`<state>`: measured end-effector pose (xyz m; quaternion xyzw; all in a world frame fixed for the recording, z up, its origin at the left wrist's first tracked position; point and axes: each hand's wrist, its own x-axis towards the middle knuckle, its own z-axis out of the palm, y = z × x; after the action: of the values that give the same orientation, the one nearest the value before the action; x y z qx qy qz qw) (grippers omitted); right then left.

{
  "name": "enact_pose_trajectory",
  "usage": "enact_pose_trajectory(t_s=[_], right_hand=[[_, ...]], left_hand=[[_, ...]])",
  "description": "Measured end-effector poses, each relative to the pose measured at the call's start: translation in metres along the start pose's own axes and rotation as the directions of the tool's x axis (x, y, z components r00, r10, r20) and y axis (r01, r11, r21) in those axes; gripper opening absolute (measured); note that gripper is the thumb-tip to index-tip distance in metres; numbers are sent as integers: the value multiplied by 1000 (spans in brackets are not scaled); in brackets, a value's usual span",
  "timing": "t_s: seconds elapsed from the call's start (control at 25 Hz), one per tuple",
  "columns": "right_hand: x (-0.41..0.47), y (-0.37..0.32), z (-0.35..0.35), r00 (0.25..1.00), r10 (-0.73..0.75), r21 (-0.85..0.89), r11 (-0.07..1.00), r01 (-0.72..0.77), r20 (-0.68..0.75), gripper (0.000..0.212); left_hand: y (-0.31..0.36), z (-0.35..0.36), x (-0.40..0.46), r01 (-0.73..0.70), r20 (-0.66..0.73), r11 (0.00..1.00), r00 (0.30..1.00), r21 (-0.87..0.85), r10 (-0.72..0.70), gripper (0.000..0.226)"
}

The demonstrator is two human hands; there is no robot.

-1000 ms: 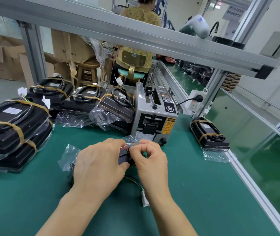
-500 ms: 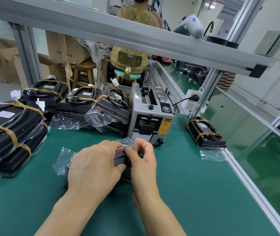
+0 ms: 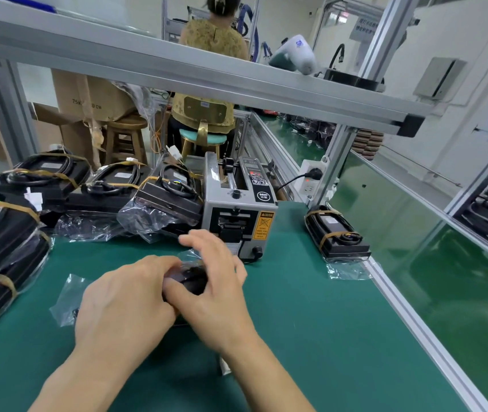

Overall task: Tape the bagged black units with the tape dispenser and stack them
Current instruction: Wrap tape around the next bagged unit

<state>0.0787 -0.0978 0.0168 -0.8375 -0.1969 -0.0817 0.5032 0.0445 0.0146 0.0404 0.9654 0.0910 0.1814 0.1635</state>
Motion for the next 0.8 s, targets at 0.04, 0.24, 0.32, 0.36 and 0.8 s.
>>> enact_pose_trajectory(t_s=[0.04, 0.24, 0.32, 0.36, 0.8], right_hand=[[3, 0, 0, 998, -47, -42, 998, 49, 41, 38], [7, 12, -4, 990, -68, -142, 986, 85, 120, 29], [7, 14, -4, 990, -58, -126, 989, 75, 132, 30], [9, 15, -5, 988, -38, -108, 993, 54, 146, 28], [26, 50, -60, 916, 85, 190, 967, -171, 392, 32]], left_hand=[[-1, 0, 0, 0, 5, 1000, 1000, -5, 0, 47], [-14, -6, 1, -27, 80, 986, 996, -164, 40, 64], [-28, -9, 3, -40, 116, 999, 992, -24, 43, 67], [-35, -11, 2, -35, 143, 999, 989, -8, 36, 65], [-74, -25, -10, -100, -51, 977, 994, -189, 92, 42]])
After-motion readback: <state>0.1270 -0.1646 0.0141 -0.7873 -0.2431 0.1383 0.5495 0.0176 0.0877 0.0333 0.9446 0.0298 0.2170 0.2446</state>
